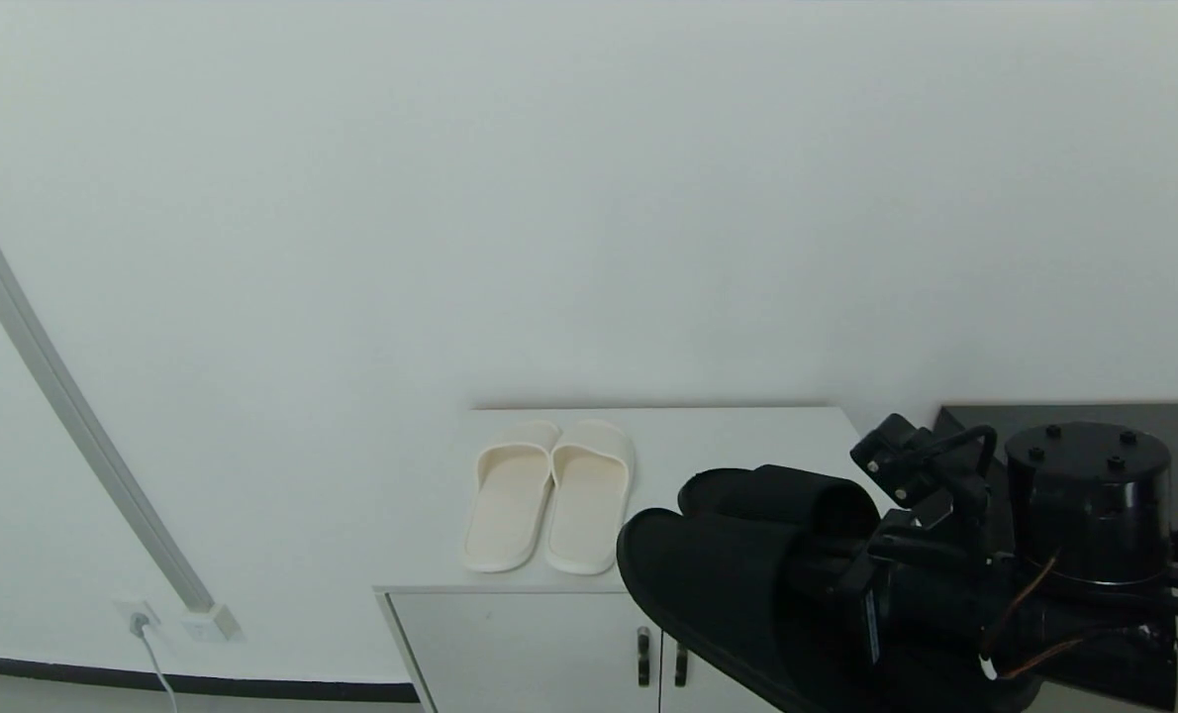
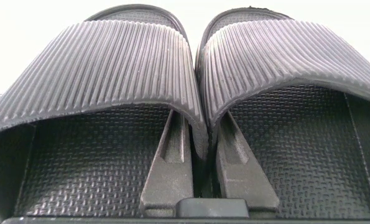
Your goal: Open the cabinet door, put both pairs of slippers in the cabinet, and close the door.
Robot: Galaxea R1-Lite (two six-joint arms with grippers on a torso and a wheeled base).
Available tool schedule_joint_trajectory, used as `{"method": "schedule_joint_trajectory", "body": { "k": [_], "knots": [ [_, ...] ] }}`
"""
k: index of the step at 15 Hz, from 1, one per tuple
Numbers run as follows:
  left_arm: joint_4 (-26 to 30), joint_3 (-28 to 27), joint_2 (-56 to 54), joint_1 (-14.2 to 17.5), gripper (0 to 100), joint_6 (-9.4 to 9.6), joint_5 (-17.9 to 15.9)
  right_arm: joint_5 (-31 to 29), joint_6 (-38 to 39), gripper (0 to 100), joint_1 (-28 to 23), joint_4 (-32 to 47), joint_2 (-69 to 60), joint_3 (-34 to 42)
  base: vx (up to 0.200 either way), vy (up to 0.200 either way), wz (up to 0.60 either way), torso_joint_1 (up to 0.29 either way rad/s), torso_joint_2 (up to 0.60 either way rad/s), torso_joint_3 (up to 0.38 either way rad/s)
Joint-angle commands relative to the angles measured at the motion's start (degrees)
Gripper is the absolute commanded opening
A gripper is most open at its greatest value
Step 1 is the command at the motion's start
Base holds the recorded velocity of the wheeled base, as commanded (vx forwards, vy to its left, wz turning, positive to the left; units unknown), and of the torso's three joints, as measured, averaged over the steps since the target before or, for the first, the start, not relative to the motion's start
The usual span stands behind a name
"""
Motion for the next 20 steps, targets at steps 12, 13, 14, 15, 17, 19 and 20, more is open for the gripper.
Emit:
{"method": "schedule_joint_trajectory", "body": {
  "k": [12, 13, 14, 15, 17, 19, 20],
  "knots": [
    [0.0, 0.0, 0.0, 0.0, 0, -0.07, -0.1, 0.1, -0.1, 0, 1.2, -0.1, 0.0, 0.4, -0.117, 0.0, 0.0, 0.001, 0.0, 0.0],
    [0.0, 0.0, 0.0, 0.0, 0, -0.07, -0.1, 0.1, -0.1, 0, 1.2, -0.1, 0.0, 0.5, -0.2, 0.0, 0.0, -0.017, 0.0, -0.002],
    [0.0, 0.0, 0.0, 0.0, 0, -0.07, -0.1, 0.1, -0.1, 0, 1.2, -0.1, 0.1, 0.6, 0.0, 0.0, 0.0, 0.0, 0.0, 0.0],
    [0.0, 0.0, 0.0, 0.0, 0, -0.07, -0.1, 0.1, -0.1, 0, 1.2, -0.1, 0.1, 0.7, 0.0, 0.0, 0.0, 0.0, 0.0, 0.0],
    [0.0, 0.0, 0.0, 0.0, 0, -0.07, -0.1, 0.1, -0.1, 0, 1.2, -0.3, -0.1, 0.9, 0.0, 0.0, 0.0, 0.0, 0.0, 0.0],
    [0.0, 0.0, 0.0, 0.0, 0, -0.07, -0.1, 0.1, -0.1, 0, 1.3, -0.2, -0.2, 0.9, 0.0, 0.0, 0.0, 0.0, 0.0, 0.0],
    [0.0, 0.0, 0.0, 0.0, 0, -0.07, -0.1, 0.1, -0.1, 0, 1.3, -0.3, -0.2, 0.9, 0.0, 0.0, 0.0, 0.0, 0.0, 0.0]
  ]
}}
